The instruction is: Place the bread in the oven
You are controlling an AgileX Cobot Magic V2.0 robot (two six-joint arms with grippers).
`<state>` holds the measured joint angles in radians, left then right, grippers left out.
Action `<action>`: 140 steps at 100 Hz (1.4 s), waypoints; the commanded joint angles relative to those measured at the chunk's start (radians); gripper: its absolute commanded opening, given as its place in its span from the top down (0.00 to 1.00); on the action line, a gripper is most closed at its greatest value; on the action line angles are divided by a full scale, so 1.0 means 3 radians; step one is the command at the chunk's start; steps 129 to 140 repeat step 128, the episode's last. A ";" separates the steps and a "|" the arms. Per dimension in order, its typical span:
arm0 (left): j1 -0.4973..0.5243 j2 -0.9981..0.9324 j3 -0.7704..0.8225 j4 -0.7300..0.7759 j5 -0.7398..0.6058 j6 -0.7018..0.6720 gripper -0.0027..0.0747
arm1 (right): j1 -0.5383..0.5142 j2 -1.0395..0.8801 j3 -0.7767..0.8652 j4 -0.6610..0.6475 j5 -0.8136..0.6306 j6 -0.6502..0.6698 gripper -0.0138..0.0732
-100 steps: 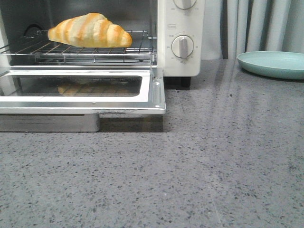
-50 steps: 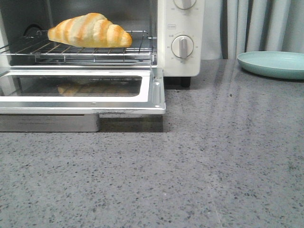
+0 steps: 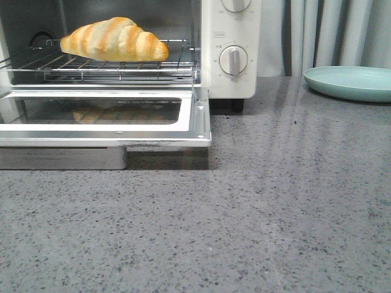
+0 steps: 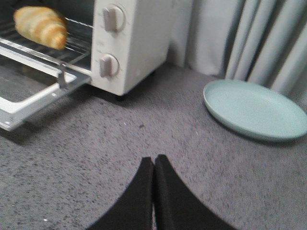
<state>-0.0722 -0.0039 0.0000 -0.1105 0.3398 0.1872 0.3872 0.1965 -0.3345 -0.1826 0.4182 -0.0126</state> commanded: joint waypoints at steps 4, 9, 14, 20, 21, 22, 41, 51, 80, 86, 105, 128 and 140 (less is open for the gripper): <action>0.0007 -0.0103 0.0078 -0.0014 -0.0172 -0.0026 0.99 | -0.0420 0.0020 0.0452 0.0191 -0.0956 0.0016 0.92; 0.0007 -0.0103 0.0078 -0.0014 -0.0172 -0.0026 0.99 | -0.0535 -0.0013 0.0668 0.0191 -0.1252 0.0016 0.92; 0.0007 -0.0103 0.0078 -0.0014 -0.0172 -0.0026 0.99 | -0.0598 -0.0090 0.0822 0.0224 -0.1394 0.0016 0.92; 0.0007 -0.0103 0.0078 -0.0014 -0.0172 -0.0026 0.99 | -0.0638 -0.0205 0.0948 0.0290 -0.1330 0.0016 0.92; 0.0007 -0.0103 0.0078 -0.0014 -0.0172 -0.0026 0.99 | -0.0652 -0.0234 0.0959 0.0298 -0.1317 0.0016 0.92; 0.0007 -0.0103 0.0078 -0.0014 -0.0172 -0.0026 0.99 | -0.0655 -0.0249 0.0978 0.0298 -0.1293 0.0016 0.92; 0.0007 -0.0103 0.0078 -0.0014 -0.0172 -0.0026 0.99 | -0.0713 -0.0574 0.1196 0.0345 -0.0958 0.0016 0.92; 0.0007 -0.0103 0.0078 -0.0014 -0.0172 -0.0026 0.99 | -0.0713 -0.0713 0.1190 0.0431 -0.0518 0.0016 0.92; 0.0007 -0.0103 0.0078 -0.0014 -0.0172 -0.0026 0.99 | -0.0713 -0.0755 0.1190 0.0459 -0.0383 0.0003 0.92; 0.0007 -0.0103 0.0078 -0.0014 -0.0172 -0.0026 0.99 | -0.0713 -0.0755 0.1190 0.0459 -0.0383 0.0003 0.92; 0.0007 -0.0103 0.0078 -0.0014 -0.0172 -0.0026 0.99 | -0.0713 -0.0755 0.1190 0.0459 -0.0383 0.0003 0.92; 0.0007 -0.0103 0.0078 -0.0014 -0.0172 -0.0026 0.99 | -0.0713 -0.0755 0.1190 0.0459 -0.0383 0.0003 0.92; 0.0007 -0.0103 0.0078 -0.0014 -0.0172 -0.0026 0.99 | -0.0713 -0.0755 0.1190 0.0459 -0.0383 0.0003 0.92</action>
